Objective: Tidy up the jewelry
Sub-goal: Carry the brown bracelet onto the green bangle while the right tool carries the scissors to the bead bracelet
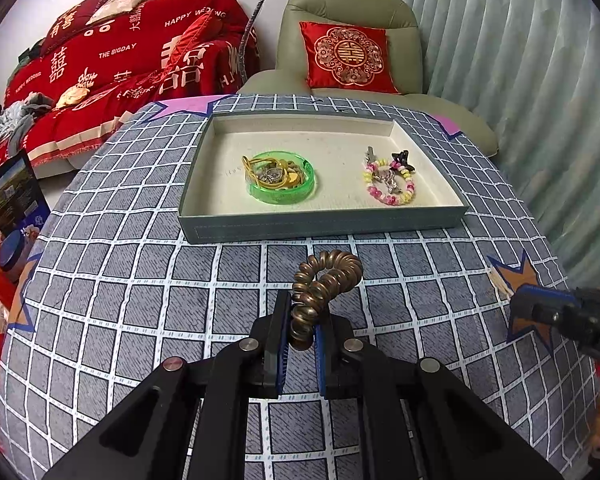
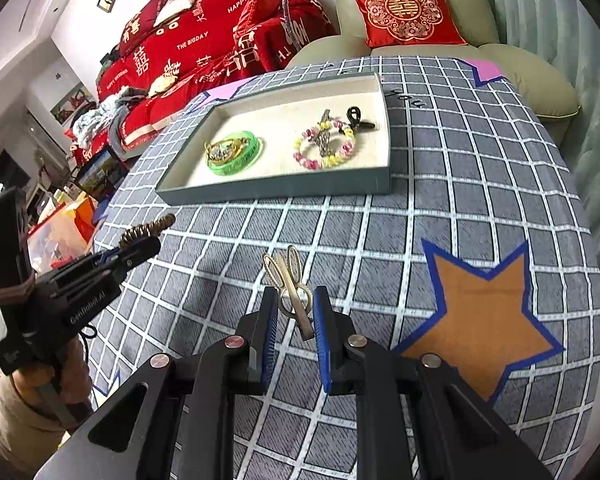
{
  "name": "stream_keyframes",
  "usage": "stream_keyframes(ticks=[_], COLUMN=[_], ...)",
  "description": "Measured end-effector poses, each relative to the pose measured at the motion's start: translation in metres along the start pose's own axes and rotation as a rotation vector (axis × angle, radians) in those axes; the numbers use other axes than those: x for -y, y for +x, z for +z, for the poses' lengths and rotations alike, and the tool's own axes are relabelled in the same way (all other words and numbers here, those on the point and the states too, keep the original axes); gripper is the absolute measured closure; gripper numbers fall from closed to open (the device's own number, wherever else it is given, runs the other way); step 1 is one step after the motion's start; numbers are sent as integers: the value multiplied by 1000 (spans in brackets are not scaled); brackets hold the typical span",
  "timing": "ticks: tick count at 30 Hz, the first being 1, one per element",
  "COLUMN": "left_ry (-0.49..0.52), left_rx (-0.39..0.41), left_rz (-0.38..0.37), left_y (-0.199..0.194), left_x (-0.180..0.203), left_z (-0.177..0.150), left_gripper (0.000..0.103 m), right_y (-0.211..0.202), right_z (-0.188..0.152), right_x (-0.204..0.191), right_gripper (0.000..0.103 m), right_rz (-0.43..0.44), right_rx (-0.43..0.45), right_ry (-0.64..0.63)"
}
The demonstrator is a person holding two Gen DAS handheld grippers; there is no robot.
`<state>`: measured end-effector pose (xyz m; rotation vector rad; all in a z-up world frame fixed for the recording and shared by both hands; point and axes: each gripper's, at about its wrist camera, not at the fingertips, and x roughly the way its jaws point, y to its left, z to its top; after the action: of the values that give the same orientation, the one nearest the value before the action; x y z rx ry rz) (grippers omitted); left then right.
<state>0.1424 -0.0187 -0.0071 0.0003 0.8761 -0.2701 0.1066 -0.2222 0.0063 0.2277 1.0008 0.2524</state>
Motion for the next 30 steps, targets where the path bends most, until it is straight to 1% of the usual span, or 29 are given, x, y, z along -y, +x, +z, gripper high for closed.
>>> stream_keyframes(ticks=[7, 14, 17, 24, 30], left_ry=[9, 18, 9, 29, 28], left_rx=[23, 55, 60, 73, 53], left_rz=[8, 33, 32, 56, 74], left_y=[-2, 2, 7, 25, 54], left_x=[-5, -9, -12, -10, -11], left_z=[17, 47, 62, 93, 113], left_gripper=[83, 83, 83, 83, 83], right_y=[-4, 1, 6, 24, 49], right_z=[30, 70, 89, 129, 149], right_x=[-2, -2, -1, 5, 8], right_gripper=[84, 84, 84, 84, 84], right_rz=[15, 36, 44, 36, 6], right_rx=[33, 60, 69, 79, 64], right_ry=[2, 14, 25, 48, 43])
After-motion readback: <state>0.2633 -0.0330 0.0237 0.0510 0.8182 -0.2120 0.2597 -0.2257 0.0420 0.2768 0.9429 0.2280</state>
